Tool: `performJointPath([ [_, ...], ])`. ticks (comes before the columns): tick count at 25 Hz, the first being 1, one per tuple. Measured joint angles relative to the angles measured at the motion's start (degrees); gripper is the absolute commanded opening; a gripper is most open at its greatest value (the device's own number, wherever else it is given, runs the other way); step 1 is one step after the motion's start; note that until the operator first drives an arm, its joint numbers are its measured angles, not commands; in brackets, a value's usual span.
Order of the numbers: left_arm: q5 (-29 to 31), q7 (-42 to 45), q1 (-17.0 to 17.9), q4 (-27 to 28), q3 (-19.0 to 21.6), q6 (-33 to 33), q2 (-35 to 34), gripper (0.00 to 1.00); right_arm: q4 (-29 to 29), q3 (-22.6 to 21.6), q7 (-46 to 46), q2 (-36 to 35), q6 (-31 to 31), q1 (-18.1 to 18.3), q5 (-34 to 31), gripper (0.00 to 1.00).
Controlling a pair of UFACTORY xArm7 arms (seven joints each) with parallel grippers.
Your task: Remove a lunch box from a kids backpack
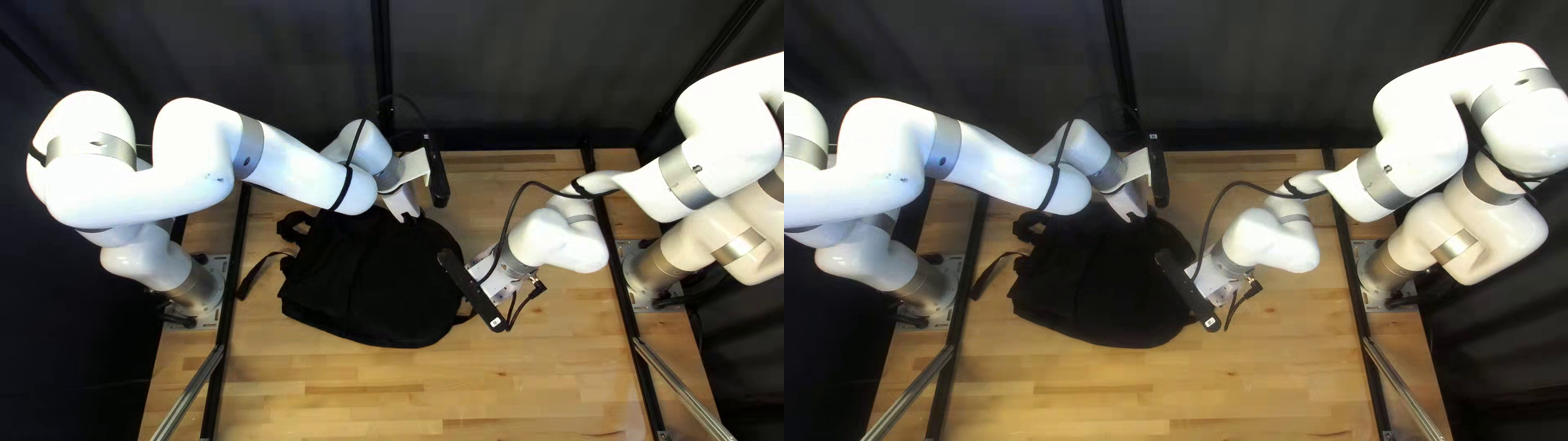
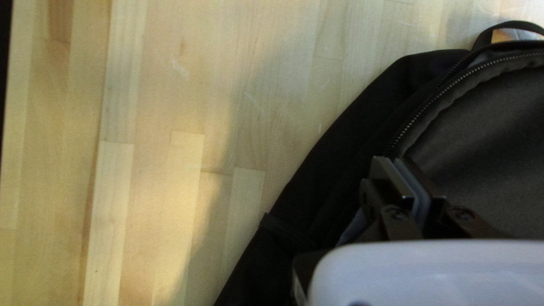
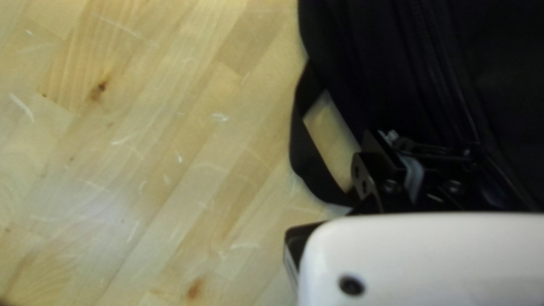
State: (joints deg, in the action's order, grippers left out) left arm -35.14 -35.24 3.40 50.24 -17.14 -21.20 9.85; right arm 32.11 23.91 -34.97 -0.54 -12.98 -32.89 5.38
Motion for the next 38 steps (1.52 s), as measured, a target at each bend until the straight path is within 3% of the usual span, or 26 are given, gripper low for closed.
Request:
performJointPath([
  [29,1.5,2.7,0.7,1.5,-0.4,-0.3,0.8,0.0,8.7,-6.2,-17.3,-7.5,-2.6,2.0,19.2,0.0],
  [38,-0.6,1.0,0.2,1.4,0.4,-0.2,1.2,0.0,10.5,-7.5,-19.6,-8.7,-2.9,2.6,21.4,0.0],
])
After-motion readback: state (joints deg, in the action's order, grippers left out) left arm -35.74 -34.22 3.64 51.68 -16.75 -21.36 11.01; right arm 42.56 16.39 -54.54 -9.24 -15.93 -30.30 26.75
